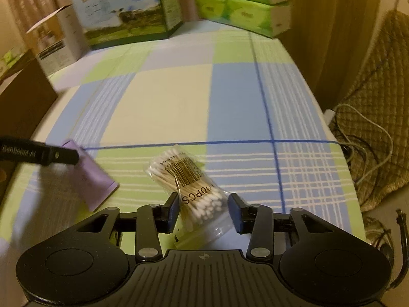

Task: Organize objects
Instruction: 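Grasp the purple tube with the left tool while the right tool grasps the cotton swab pack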

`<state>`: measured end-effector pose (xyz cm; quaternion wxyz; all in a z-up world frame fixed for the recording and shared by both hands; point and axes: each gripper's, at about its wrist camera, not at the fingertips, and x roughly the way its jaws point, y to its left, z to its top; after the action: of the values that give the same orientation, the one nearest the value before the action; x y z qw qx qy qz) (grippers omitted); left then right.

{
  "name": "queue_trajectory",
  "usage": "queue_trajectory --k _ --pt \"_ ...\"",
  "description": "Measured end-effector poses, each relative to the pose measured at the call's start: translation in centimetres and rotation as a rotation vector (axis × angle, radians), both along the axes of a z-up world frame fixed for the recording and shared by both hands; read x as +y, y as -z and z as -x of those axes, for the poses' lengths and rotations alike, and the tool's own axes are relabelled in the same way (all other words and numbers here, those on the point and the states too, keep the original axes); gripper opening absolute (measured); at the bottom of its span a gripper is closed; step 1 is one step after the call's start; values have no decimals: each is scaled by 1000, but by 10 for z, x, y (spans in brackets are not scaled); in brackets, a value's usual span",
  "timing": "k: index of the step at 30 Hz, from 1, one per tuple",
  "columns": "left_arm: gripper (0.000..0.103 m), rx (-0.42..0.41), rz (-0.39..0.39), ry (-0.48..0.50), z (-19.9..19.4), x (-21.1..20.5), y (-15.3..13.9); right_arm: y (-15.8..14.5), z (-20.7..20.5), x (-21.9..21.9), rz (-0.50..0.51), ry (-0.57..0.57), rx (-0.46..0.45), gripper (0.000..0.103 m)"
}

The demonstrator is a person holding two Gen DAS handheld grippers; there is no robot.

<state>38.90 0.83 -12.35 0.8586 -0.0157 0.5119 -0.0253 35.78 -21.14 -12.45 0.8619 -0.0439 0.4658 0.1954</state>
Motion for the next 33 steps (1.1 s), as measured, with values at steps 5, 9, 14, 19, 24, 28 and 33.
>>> queue_trajectory --k 5,9,14,19,24,28,33 --pt "81 51 68 -118 2 -4 -1 0 0 4 22 -20 -27 61" --pt "81 57 109 -210 -1 -16 1 1 -4 1 9 -7 -32 62" --pt "63 28 53 -146 -3 -35 9 1 -6 1 6 -23 -48 62" --pt "44 -14 0 -14 5 -38 11 2 -6 4 -2 -52 -50 62" --pt "38 -15 -14 84 13 -25 12 7 -8 12 11 -109 -51 63" --pt "37 -8 -26 78 9 -19 13 17 -12 19 46 -134 -67 61" --pt "29 -13 -28 87 15 -17 13 17 -9 29 56 -190 -75 27"
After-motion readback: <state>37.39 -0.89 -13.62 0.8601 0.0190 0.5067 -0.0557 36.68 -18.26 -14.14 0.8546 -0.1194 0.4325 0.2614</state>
